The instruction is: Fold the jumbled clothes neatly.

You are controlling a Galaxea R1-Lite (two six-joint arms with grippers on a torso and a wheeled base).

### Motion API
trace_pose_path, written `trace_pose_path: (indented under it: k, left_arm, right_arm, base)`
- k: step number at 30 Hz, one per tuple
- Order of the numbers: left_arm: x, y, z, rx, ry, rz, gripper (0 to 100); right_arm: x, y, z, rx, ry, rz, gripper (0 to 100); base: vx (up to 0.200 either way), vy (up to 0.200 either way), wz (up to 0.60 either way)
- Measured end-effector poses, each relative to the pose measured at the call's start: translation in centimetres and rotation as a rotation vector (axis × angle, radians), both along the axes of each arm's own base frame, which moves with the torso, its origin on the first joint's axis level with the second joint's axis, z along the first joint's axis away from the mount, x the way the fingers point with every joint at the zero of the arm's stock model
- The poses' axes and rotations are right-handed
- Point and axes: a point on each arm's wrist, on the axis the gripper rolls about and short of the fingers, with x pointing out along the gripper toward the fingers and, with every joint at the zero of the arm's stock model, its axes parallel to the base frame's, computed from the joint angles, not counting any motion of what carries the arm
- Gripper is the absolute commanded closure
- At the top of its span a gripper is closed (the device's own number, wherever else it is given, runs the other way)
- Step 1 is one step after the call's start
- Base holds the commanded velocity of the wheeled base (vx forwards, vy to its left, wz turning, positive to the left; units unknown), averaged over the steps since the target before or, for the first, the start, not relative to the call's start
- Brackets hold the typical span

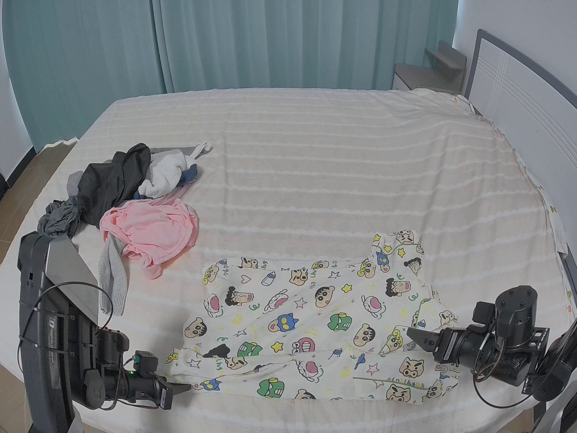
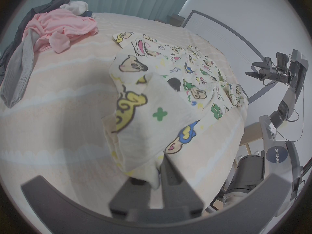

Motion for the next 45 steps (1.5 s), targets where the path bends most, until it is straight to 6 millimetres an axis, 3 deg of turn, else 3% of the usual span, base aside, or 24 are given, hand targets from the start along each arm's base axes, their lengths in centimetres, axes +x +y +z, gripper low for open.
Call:
trace_pose_path:
  k: [11,23,28,33,39,45]
  left_arm:
    - [0.4,0.2,0.7,-0.083,-0.017,0.032,0]
    - [1.8,2.0,6.6,-0.254,-0.18,0.201,0]
    - [4.6,2.2,7.8,-0.225,-0.294,0.275,0]
    - [7.6,1.6,7.7,-0.194,-0.262,0.331,0]
    - [12.2,0.0,8.1,-0.179,-0.153,0.365,0]
    - [17.4,-2.2,10.4,-0.203,-0.178,0.387,0]
  right_arm:
    - [0.6,-0.5,-0.3,-0.015,0.009,-0.029,0]
    - [1.0,-1.0,-0.3,-0.012,0.009,-0.026,0]
    - [1.1,-1.0,-0.2,-0.012,0.005,-0.026,0]
    - [1.1,-1.0,-0.1,-0.011,0.001,-0.026,0]
    - [0.9,-1.1,0.0,-0.012,-0.004,-0.027,0]
    - [0.7,-1.3,0.3,-0.013,-0.016,-0.025,0]
  base:
    - [0.0,0.0,0.0]
    - [0.0,0.0,0.0]
    - [0.0,0.0,0.0]
    - [0.0,0.0,0.0]
    - [0.0,0.0,0.0]
    - [0.0,0.0,0.0]
